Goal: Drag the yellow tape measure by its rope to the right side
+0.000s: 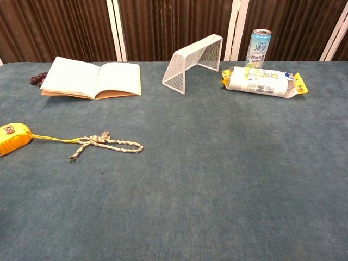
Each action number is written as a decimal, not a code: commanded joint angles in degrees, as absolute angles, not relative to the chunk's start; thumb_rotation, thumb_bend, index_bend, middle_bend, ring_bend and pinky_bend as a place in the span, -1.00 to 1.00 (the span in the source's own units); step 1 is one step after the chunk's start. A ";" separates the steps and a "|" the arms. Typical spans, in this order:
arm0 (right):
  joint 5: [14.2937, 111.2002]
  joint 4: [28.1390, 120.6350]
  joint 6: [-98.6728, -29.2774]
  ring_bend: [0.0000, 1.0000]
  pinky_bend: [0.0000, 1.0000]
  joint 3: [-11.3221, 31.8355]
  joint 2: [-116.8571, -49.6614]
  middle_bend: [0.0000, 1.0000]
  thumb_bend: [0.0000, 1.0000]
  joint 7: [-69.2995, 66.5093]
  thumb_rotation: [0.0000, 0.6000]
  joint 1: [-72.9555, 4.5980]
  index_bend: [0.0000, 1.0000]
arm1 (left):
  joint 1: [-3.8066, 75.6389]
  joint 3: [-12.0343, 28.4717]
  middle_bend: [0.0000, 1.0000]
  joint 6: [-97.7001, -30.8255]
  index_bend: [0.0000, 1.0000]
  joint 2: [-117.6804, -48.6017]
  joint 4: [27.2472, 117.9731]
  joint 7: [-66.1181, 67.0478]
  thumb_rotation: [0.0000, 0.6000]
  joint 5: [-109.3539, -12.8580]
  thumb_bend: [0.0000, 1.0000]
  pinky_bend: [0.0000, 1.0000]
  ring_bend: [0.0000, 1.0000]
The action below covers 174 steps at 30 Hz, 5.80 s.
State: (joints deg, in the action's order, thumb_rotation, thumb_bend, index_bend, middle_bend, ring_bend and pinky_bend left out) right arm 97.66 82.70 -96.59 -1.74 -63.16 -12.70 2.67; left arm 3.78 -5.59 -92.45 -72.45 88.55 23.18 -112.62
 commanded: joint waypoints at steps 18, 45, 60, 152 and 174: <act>99.82 80.21 -98.73 -0.68 -0.24 -0.32 -65.96 -0.60 -1.00 -12.15 1.00 1.30 -1.00 | 3.82 -4.98 -0.75 -92.35 -0.67 -71.74 89.09 21.59 1.00 -110.95 -0.26 -0.41 -0.86; 105.82 112.56 -68.59 1.00 1.00 0.91 -62.22 1.00 -0.01 8.38 1.00 -18.35 0.01 | 3.66 -6.12 -0.75 -91.81 -0.67 -72.30 88.59 23.19 1.00 -112.91 -0.26 -0.41 -0.86; 74.54 113.48 -53.40 1.00 1.00 11.17 -79.90 1.00 -0.01 35.67 1.00 -31.45 0.15 | 3.77 -6.68 -0.75 -91.93 -0.67 -72.13 88.38 22.90 1.00 -114.01 -0.26 -0.41 -0.86; 44.92 63.55 -49.88 1.00 1.00 16.47 -119.25 1.00 -0.02 41.01 1.00 -61.66 0.06 | 3.56 -8.81 -0.72 -95.52 -0.66 -70.38 86.69 18.39 1.00 -120.37 -0.26 -0.41 -0.86; 50.34 65.51 -56.13 1.00 1.00 16.08 -116.93 1.00 0.00 40.92 1.00 -58.70 0.95 | 3.51 -8.80 -0.72 -95.53 -0.66 -70.39 86.51 18.38 1.00 -120.48 -0.26 -0.41 -0.86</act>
